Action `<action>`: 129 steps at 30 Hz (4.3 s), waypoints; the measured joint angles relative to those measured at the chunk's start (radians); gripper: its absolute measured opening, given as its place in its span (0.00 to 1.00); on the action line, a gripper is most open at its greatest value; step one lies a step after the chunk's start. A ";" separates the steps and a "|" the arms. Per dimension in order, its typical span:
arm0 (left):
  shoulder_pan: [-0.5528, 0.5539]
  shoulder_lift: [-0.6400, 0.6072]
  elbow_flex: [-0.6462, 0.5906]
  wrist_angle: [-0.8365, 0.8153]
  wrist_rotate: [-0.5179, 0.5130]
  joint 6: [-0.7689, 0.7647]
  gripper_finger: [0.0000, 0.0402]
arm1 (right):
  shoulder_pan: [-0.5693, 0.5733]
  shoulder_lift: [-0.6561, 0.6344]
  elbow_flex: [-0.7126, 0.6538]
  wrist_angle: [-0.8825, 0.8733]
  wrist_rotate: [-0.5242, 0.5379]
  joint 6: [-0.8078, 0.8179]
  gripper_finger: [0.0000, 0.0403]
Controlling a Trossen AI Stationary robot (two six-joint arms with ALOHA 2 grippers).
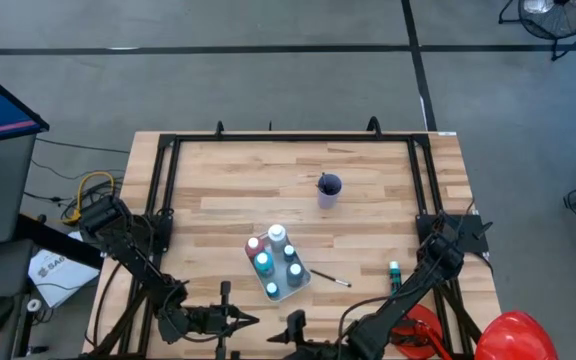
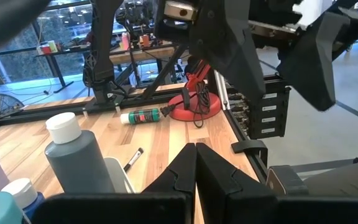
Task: Pick & Place Paint Supplies
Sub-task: Adjust the white bin on the table
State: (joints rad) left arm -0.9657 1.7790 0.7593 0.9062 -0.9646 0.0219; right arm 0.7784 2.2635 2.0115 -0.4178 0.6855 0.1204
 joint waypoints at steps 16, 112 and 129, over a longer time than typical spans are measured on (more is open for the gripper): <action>0.003 0.000 -0.002 -0.001 -0.009 -0.003 0.00 | 0.019 -0.194 -0.474 0.536 0.070 -0.028 0.59; 0.042 0.000 -0.061 0.000 -0.006 -0.106 0.00 | -0.204 -0.441 -1.281 0.952 -0.014 0.418 0.58; 0.042 0.000 -0.069 -0.002 -0.005 -0.108 0.00 | -0.245 -0.251 -1.024 0.875 -0.150 0.293 0.58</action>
State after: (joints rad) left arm -0.9241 1.7790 0.6907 0.9042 -0.9695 -0.0864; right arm 0.5335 2.0125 0.9876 0.4576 0.5355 0.4129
